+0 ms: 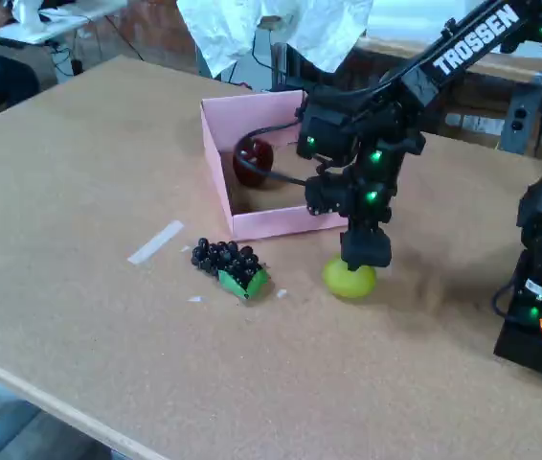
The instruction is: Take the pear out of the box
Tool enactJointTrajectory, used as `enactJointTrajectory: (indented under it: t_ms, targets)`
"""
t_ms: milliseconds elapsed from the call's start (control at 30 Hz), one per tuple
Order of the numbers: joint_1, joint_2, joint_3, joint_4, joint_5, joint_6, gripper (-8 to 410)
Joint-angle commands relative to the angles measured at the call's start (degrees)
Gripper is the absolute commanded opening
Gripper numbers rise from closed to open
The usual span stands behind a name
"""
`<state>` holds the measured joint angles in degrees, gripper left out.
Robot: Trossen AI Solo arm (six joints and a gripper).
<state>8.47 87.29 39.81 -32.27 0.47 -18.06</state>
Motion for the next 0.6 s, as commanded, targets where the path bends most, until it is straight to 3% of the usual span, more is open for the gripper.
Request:
enactJointTrajectory:
  t_ms: [0, 233, 567]
  targets:
    - [0.02, 0.13, -0.09, -0.39, -0.79, 0.07, 141]
    - [0.04, 0.13, 0.07, -0.46, -1.16, 0.07, 233]
    - [0.37, -0.39, 0.63, -2.89, -1.36, 1.42, 238]
